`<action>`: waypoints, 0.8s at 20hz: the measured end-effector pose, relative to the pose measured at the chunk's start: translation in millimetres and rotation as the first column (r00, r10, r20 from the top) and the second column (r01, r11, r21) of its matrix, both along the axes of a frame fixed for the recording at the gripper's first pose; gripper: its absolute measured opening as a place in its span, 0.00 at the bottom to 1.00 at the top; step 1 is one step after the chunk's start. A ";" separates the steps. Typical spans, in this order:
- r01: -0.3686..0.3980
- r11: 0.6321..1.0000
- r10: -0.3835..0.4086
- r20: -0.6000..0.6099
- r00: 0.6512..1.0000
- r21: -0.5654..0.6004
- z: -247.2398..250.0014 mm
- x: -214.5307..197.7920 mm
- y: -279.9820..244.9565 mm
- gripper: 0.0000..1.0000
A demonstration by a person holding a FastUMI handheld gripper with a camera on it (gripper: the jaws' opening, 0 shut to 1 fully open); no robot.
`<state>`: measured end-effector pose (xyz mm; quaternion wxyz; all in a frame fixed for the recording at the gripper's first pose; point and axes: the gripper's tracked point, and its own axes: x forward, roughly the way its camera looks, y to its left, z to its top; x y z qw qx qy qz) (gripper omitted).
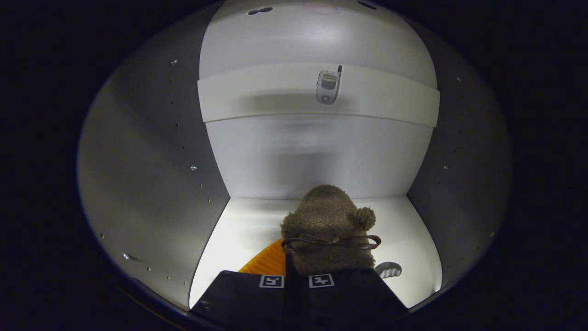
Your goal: Open the shoe cabinet door, grab the shoes and put them into the shoe cabinet, then close the shoe cabinet door.
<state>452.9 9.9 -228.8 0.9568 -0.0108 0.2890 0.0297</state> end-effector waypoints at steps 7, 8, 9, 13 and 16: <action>-0.014 1.000 0.014 -0.019 1.000 -0.001 -4.1 -1.7 7.0 0.61; -0.020 1.000 0.020 -0.020 1.000 -0.017 -3.0 -5.4 8.1 0.74; -0.016 0.999 0.015 -0.027 1.000 -0.036 -3.1 -11.7 7.2 0.88; -0.021 0.999 0.021 -0.007 1.000 -0.048 5.4 -34.2 10.6 0.94; -0.006 1.000 0.007 0.043 0.999 -0.029 23.6 -51.8 6.2 0.95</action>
